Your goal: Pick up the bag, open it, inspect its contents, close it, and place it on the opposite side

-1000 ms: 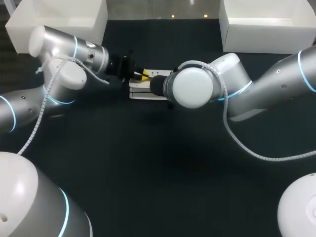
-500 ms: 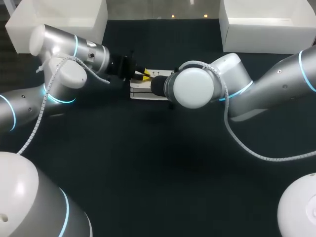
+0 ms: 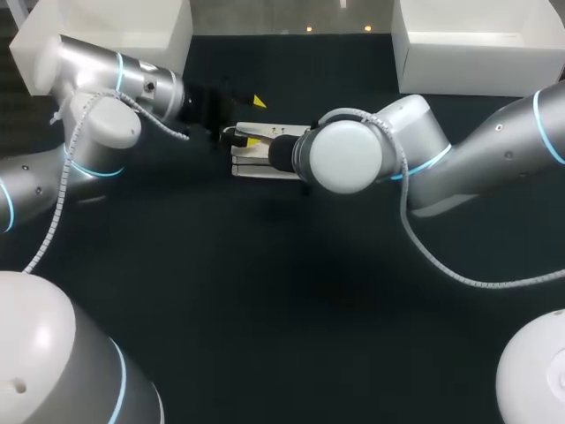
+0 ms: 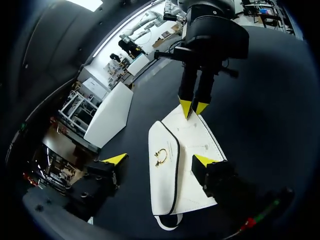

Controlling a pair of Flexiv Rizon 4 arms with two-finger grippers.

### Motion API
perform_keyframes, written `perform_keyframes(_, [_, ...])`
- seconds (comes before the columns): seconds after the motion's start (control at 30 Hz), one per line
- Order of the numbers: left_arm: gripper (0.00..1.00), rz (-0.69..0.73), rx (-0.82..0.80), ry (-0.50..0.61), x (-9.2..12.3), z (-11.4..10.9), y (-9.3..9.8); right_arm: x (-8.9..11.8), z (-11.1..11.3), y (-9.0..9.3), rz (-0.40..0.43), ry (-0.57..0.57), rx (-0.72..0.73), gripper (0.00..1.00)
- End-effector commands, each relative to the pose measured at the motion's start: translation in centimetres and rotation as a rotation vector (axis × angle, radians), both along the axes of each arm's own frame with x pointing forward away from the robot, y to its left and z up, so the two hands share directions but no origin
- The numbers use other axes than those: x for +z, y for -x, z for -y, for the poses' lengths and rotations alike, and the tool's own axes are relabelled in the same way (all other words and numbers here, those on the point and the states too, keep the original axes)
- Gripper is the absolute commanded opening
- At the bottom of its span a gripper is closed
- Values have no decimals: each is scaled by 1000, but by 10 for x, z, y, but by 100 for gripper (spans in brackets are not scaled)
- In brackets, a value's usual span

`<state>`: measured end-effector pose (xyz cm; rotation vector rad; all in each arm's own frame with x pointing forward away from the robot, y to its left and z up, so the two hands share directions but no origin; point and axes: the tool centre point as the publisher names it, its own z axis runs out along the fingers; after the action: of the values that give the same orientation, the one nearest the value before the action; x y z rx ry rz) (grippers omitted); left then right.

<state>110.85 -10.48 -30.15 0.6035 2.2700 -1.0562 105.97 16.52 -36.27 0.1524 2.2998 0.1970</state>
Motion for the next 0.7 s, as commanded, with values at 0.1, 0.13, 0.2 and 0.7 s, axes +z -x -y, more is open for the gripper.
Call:
perform_keyframes(0.1, [100, -33, 22, -2, 18, -12, 6, 9, 3, 8, 10, -23, -4, 100])
perform_keyframes(0.13, [100, -44, 39, -5, 20, -14, 6, 12, 3, 10, 10, -34, -4, 100])
perform_keyframes(0.2, [100, -60, 57, -16, 25, -17, 5, 21, 4, 12, 2, -45, -6, 100])
perform_keyframes(0.7, [100, -414, 311, -71, 71, -48, 5, 92, 17, 5, -172, -118, 10, 100])
